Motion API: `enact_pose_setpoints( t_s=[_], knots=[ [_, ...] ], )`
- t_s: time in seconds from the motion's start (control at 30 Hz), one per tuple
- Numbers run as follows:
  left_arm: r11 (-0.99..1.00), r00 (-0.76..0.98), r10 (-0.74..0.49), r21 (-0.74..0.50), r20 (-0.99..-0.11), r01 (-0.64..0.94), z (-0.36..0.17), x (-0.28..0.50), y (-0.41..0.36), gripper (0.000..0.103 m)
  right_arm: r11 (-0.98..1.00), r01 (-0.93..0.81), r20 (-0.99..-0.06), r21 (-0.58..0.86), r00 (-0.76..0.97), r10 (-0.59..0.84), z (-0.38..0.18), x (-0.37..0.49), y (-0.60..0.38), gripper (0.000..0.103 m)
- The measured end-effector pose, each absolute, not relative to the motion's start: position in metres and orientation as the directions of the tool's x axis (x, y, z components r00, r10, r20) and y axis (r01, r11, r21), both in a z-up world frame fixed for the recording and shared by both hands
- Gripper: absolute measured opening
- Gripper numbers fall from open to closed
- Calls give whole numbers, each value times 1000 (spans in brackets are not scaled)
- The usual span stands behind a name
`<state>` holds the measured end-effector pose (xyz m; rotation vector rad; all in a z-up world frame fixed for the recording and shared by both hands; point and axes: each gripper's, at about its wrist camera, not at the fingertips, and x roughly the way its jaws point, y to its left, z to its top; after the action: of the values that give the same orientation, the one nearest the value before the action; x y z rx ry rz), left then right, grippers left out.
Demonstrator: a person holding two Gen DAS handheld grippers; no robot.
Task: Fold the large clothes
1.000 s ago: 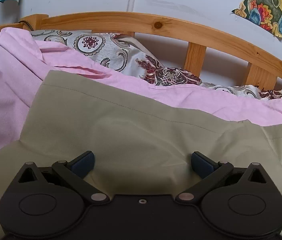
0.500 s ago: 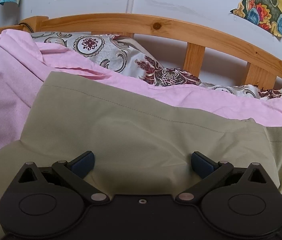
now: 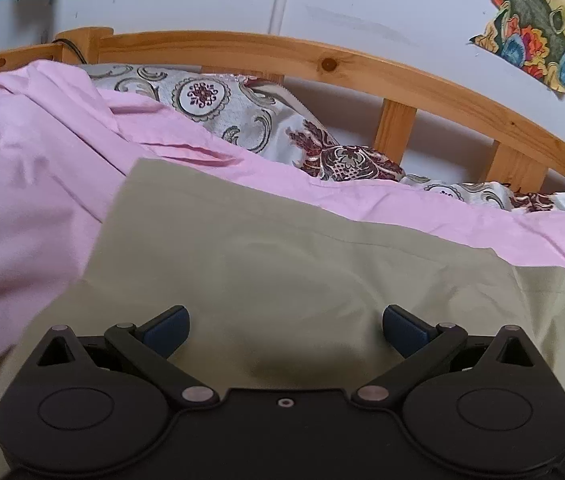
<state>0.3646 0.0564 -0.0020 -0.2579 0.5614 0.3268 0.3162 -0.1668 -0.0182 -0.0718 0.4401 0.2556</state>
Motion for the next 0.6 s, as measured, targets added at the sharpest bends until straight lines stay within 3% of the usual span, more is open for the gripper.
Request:
enact_pose_setpoints(
  t_s=[0.23, 0.4, 0.6],
  knots=[
    [948, 876, 167, -172, -452, -270, 19, 298, 60, 102, 945, -312, -326, -97, 907, 266, -26, 268, -157, 103],
    [950, 909, 168, -185, -383, -253, 29, 261, 66, 102, 951, -304, -381, -64, 888, 258, -42, 278, -154, 103],
    [930, 889, 194, -210, -415, -301, 23, 207, 78, 102, 951, -288, -362, -117, 904, 229, -44, 272, -147, 103]
  ],
)
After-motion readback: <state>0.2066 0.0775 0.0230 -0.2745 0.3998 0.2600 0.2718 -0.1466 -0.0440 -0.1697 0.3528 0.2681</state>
